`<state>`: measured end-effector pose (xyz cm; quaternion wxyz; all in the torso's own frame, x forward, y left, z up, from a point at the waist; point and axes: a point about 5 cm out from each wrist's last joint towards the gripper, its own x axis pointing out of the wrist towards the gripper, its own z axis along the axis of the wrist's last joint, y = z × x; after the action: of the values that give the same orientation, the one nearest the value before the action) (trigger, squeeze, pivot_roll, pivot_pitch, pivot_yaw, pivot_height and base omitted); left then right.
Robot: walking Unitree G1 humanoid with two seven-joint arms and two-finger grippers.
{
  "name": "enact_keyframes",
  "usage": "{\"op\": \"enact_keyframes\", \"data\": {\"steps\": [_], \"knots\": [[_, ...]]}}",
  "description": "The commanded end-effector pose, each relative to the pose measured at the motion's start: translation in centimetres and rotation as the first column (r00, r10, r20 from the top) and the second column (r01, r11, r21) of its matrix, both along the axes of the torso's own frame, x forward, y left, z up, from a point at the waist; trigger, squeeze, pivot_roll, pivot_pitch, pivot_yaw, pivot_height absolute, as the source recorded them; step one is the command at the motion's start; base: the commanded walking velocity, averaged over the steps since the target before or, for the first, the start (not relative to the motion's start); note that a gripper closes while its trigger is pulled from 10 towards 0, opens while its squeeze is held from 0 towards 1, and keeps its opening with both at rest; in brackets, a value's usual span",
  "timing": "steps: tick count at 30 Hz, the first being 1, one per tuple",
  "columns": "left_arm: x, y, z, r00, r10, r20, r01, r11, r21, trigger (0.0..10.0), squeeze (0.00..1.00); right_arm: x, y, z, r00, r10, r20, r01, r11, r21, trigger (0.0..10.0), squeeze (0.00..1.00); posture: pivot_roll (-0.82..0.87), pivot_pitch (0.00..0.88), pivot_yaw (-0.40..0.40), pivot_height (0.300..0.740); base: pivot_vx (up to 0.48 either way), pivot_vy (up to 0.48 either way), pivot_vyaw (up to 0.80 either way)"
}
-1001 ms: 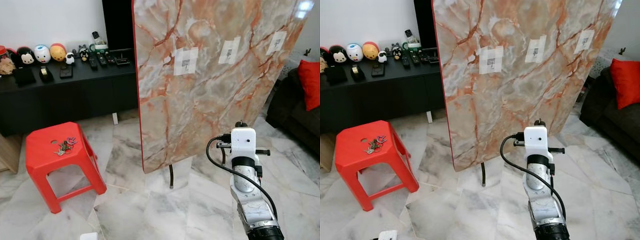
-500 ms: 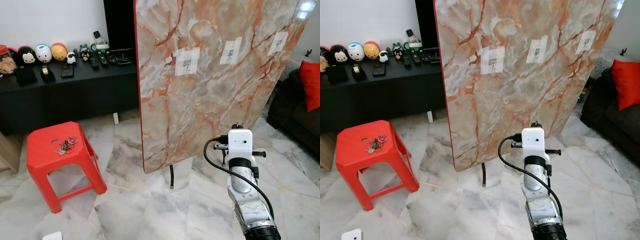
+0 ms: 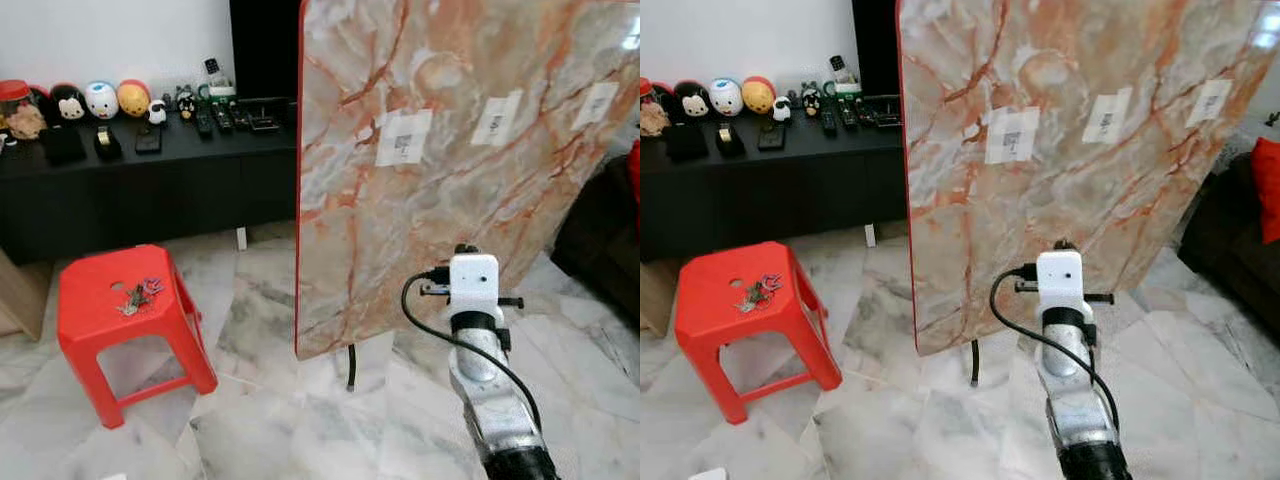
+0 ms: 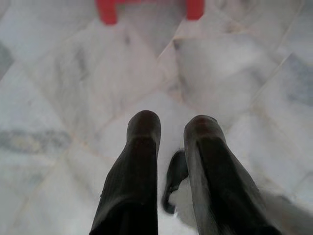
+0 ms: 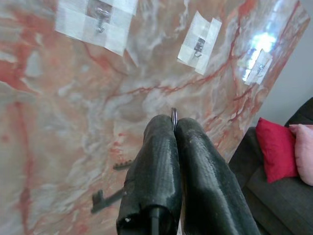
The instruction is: Hang keys on a hook
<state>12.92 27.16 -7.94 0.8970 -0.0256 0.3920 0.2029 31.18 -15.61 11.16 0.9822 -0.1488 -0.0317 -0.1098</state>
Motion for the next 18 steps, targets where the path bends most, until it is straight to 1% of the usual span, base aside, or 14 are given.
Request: {"op": "enact_keyframes", "data": {"steps": [1,9,11,12,18], "knots": [[0.2,-0.6,-0.1,1.000,-0.018,0.002,0.018,1.000,-0.005,10.0,0.00,0.0,-0.3,0.0,1.000,-0.001,0.002,0.001,1.000,-0.002,10.0,0.00,0.06,0.000,-0.101,0.740,0.296,0.000,0.00],[0.9,-0.9,0.1,0.999,-0.038,0.027,0.038,0.999,0.002,10.0,0.00,0.1,0.1,0.1,0.999,0.035,0.000,-0.035,0.999,-0.028,10.0,0.00,0.05,0.000,-0.102,0.740,0.300,0.000,0.00],[1.0,-0.9,0.1,0.999,-0.042,0.032,0.042,0.999,0.002,10.0,0.00,0.2,0.3,0.1,0.999,0.044,-0.002,-0.044,0.998,-0.036,10.0,0.00,0.06,0.000,-0.102,0.740,0.300,0.000,0.52],[1.0,-0.9,0.2,0.999,-0.043,0.034,0.043,0.999,0.002,10.0,0.00,0.2,0.3,0.1,0.999,0.043,-0.001,-0.043,0.998,-0.034,10.0,0.00,0.06,0.000,-0.103,0.740,0.300,0.000,0.56],[1.2,-1.0,0.2,0.998,-0.048,0.042,0.048,0.999,0.004,10.0,0.00,0.2,0.1,-0.1,1.000,0.024,-0.006,-0.024,1.000,-0.003,10.0,0.00,0.06,0.000,-0.103,0.740,0.298,0.000,0.00]]}}
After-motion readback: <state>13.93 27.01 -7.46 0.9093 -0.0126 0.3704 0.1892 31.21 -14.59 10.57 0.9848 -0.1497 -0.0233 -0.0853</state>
